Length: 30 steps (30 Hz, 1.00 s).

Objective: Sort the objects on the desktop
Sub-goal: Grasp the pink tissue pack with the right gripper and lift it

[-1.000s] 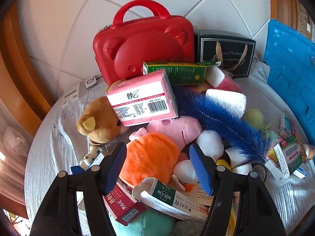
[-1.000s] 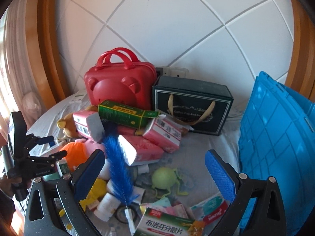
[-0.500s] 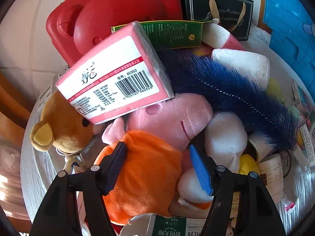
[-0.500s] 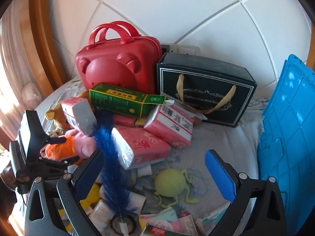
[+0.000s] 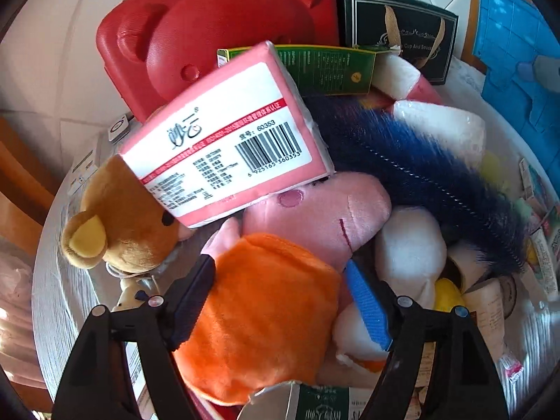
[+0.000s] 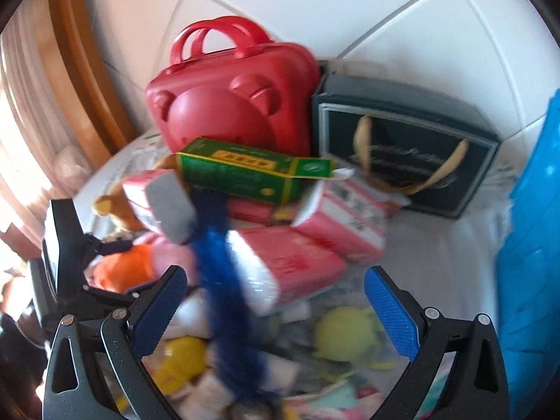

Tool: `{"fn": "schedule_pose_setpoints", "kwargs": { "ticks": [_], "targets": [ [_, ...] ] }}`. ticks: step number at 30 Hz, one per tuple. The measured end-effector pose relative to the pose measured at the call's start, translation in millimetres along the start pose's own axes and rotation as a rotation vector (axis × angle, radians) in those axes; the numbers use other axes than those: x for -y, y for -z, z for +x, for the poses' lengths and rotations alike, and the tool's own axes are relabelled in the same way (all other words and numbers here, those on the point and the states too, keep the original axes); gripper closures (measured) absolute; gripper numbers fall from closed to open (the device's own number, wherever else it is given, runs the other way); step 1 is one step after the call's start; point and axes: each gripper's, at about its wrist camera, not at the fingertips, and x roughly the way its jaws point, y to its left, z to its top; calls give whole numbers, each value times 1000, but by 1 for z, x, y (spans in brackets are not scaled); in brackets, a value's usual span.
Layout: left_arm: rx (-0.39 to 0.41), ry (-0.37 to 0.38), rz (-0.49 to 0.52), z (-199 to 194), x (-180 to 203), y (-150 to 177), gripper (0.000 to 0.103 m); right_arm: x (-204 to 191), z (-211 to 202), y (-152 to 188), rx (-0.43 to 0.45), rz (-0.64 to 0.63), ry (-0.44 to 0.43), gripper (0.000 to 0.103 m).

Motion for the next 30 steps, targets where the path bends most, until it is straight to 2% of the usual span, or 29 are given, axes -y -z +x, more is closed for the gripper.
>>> {"fn": "schedule_pose_setpoints", "kwargs": {
  "ticks": [5, 10, 16, 19, 23, 27, 30],
  "targets": [
    [32, -44, -36, -35, -9, 13, 27, -41, 48, -11, -118, 32, -188, 0],
    [38, -78, -77, -54, -22, 31, 27, -82, 95, -13, -232, 23, -249, 0],
    [27, -113, -120, -55, -28, 36, 27, -101, 97, -14, -219, -23, -183, 1],
    [51, -111, -135, -61, -32, 34, 27, -100, 89, -18, -161, -81, -106, 1],
    [78, -97, -154, -65, -36, 28, 27, -102, 89, -32, -73, -238, -48, 1],
    [78, -59, -156, -58, -29, 22, 27, -114, 111, -48, -36, -420, -65, 1],
    [71, -40, -110, -50, -18, 17, 27, -121, 139, -58, -79, -477, -77, 1]
  ]
}}
